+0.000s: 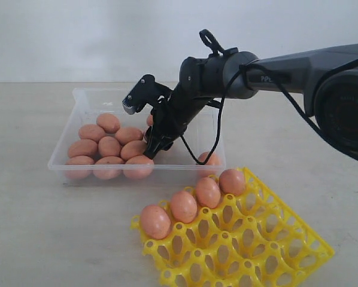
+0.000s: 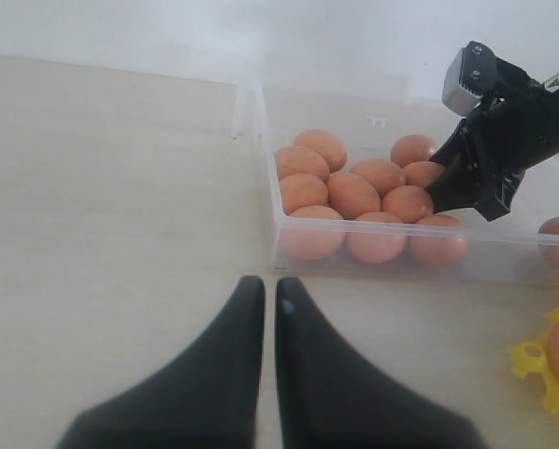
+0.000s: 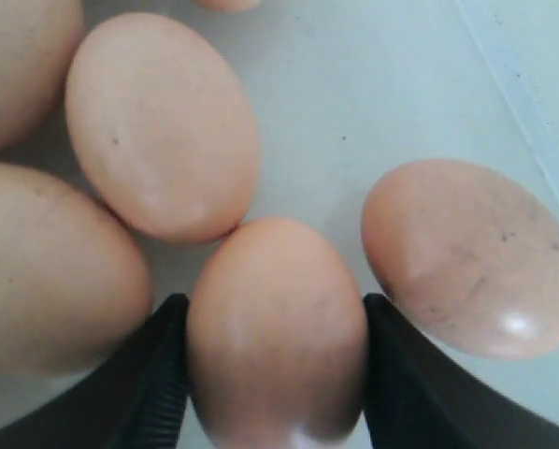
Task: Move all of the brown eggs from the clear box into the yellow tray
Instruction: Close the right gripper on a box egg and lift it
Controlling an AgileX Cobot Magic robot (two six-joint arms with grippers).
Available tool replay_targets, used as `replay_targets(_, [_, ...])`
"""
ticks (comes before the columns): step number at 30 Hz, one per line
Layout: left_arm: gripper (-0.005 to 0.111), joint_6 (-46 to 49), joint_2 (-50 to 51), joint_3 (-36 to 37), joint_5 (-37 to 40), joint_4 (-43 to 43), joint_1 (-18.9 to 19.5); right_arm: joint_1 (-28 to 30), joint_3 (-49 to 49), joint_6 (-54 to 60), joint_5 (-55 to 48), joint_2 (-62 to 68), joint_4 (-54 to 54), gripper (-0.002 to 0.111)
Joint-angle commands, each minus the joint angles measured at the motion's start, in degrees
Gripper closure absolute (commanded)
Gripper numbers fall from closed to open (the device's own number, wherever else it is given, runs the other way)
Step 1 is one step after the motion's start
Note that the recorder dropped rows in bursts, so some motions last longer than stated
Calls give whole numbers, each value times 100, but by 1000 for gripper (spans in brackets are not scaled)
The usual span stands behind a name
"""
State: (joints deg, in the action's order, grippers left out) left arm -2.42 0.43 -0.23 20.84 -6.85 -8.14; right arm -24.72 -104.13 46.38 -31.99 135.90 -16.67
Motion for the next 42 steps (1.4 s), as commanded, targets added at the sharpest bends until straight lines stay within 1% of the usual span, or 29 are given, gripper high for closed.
replay_targets(1, [103,24,24,23,-53,24,-13,9,9,-2,-269,60,46,108])
replay_targets(6, [103,24,24,23,-53,24,-13,9,9,-75,-638,60,46,108])
replay_targets(11, [103,24,24,23,-53,24,-13,21,9,-723,-975,60,69,108])
replay_targets(15, [103,24,24,23,-53,24,-13,21,9,-1314,-985,37,69,108])
replay_targets(20, [103,24,24,23,-53,24,-13,21,9,-1767,-988,-151,56,108])
replay_targets(24, [103,24,24,23,-53,24,-13,21,9,-2266,-1159,-385,56,108])
replay_targets(29, [103,24,24,23,-53,24,-13,21,9,-2378,-1510,-525,56,108])
replay_targets(34, [103,24,24,23,-53,24,-13,21,9,-2710,-1585,-606,47,108])
replay_targets(38, [103,24,24,23,-53,24,-13,21,35,-2865,-1600,-734,-165,108])
replay_targets(42, [103,24,24,23,-53,24,-13,21,390,-3127,-1349,-993,-364,108])
